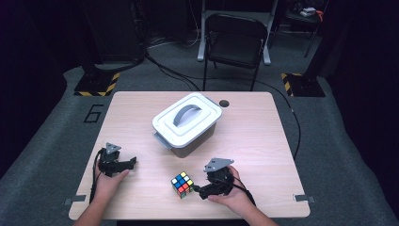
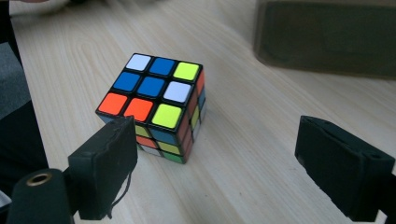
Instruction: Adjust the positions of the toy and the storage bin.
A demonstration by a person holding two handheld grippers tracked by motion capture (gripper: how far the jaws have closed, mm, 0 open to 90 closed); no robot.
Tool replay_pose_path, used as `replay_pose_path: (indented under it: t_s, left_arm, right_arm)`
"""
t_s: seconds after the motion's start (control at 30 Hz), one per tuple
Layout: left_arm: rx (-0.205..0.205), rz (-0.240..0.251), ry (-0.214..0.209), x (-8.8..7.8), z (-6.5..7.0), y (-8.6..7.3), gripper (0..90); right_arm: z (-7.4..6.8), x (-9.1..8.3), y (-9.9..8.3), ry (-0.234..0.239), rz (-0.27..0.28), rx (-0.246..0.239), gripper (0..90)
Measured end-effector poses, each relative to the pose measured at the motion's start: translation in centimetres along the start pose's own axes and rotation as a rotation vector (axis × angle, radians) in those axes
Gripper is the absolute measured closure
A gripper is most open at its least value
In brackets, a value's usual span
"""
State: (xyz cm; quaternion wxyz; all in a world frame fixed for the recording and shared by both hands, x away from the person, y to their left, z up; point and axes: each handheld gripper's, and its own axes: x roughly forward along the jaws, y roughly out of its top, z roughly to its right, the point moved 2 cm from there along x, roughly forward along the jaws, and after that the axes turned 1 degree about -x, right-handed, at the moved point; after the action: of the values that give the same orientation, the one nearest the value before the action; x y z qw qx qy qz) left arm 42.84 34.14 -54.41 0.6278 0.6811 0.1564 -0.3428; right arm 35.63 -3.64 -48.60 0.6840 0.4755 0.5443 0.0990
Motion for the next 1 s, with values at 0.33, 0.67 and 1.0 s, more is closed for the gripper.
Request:
replay_pose_path:
  t_s: [0.33, 0.67, 1.0]
  left_arm:
    - [0.0, 0.0, -0.001, 0.0, 0.0, 0.0, 13.6]
    - [0.0, 0.001, -0.001, 0.0, 0.0, 0.0, 13.6]
    - [-0.001, 0.0, -0.001, 0.0, 0.0, 0.0, 13.6]
  right_arm:
    - [-1.7, 1.6, 0.7, 0.045, -0.011, -0.022, 11.6]
    - [-3.0, 3.2, 1.3, 0.079, -0.03, -0.056, 11.7]
    - [-3.0, 4.1, 1.3, 0.056, -0.029, -0.061, 18.4]
